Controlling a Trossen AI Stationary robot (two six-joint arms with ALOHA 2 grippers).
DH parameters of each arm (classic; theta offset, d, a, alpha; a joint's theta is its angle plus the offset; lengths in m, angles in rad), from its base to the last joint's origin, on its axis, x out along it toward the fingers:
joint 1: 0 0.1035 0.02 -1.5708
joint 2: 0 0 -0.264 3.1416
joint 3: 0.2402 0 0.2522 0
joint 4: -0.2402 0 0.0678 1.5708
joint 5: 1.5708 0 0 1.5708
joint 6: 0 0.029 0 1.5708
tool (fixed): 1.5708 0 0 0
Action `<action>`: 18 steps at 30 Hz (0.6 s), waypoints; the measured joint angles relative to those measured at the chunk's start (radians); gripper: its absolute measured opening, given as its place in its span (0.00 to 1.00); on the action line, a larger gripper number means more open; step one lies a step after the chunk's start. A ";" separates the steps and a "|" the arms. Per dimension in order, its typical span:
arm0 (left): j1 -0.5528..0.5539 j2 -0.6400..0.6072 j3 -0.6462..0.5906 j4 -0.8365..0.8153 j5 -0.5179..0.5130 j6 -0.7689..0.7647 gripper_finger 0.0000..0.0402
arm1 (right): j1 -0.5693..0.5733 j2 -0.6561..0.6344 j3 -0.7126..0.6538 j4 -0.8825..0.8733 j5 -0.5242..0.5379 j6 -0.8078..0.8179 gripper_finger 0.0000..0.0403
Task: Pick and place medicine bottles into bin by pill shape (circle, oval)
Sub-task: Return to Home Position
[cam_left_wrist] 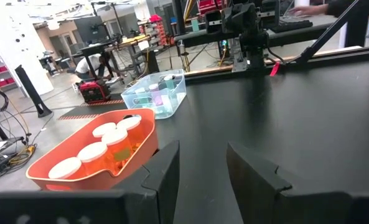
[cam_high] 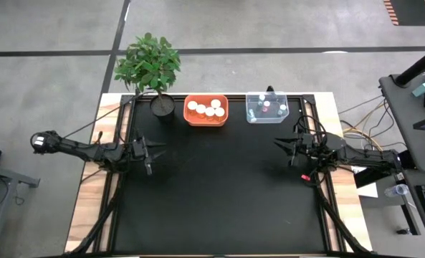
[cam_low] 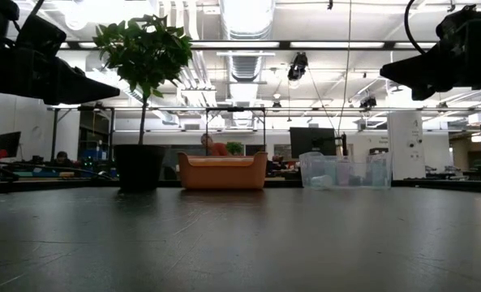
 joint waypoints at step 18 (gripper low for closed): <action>0.000 -0.001 0.000 0.000 0.000 0.000 0.29 | 0.000 0.000 0.000 0.000 0.000 0.000 0.16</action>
